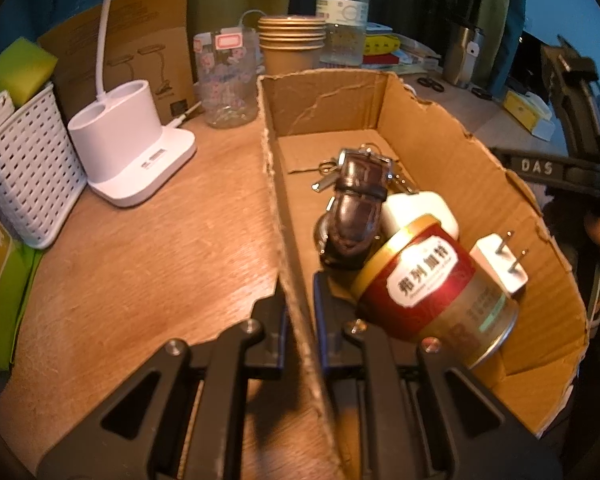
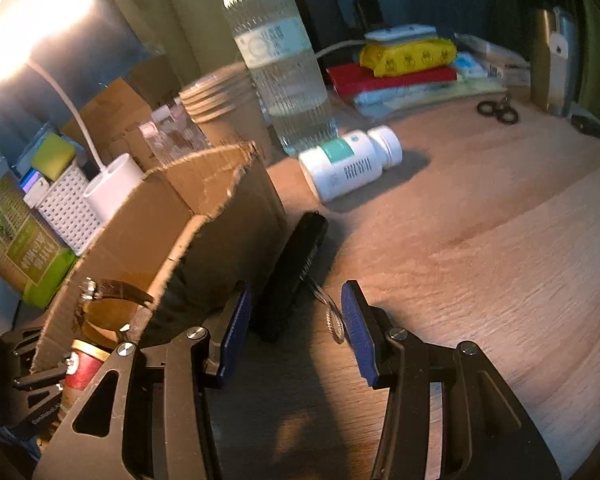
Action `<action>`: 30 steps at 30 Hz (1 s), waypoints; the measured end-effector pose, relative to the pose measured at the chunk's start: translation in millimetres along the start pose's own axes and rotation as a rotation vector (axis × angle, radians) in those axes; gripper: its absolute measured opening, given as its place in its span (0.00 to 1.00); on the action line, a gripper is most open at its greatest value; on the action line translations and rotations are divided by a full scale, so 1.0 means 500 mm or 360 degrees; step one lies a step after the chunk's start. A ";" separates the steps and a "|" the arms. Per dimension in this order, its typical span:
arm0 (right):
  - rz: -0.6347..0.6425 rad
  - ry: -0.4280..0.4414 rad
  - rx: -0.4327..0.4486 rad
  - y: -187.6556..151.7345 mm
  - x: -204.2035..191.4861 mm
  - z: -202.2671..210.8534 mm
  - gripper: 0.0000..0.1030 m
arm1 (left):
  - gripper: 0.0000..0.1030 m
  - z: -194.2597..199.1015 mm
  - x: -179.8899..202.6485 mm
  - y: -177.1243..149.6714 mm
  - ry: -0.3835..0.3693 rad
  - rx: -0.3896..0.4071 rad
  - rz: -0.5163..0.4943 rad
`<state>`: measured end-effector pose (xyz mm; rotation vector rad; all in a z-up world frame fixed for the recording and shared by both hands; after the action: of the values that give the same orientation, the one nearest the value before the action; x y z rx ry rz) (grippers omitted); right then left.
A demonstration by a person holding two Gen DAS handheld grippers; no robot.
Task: Organize rigid objects
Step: 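Move the right gripper to the black flashlight on the desk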
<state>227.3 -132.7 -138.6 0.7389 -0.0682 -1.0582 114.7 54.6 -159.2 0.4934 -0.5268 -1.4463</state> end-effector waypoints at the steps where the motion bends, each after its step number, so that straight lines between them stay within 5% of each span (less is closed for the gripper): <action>1: 0.0003 0.0005 -0.0006 0.000 -0.002 -0.002 0.48 | 0.12 0.000 0.000 0.000 0.0000 0.0000 0.0002; 19: 0.0086 -0.0220 -0.0033 0.015 0.002 -0.027 0.47 | 0.12 0.002 0.005 -0.001 -0.0007 -0.0001 -0.0010; 21: 0.0079 -0.0203 -0.0031 0.016 0.004 -0.026 0.43 | 0.12 0.001 0.006 -0.001 -0.0008 -0.0002 -0.0011; 23: 0.0075 -0.0187 -0.0032 0.015 0.004 -0.026 0.27 | 0.12 0.001 0.006 -0.001 -0.0008 -0.0003 -0.0011; 30: 0.0091 -0.0183 -0.0003 0.009 0.001 -0.015 0.22 | 0.12 0.000 0.006 0.000 -0.0009 -0.0003 -0.0010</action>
<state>234.0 -127.9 -141.5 0.6703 -0.1857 -1.0456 114.7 51.5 -158.9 0.4901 -0.5289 -1.4545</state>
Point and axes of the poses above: each gripper's, at about its wrist camera, not at the fingertips, and z roughly against the way its jaws point, x to its right, y to its top, the point moved 4 cm from there along -z, roughly the way its jaws point, and after that the axes turned 2 degrees about -x, right-handed, at the moved point
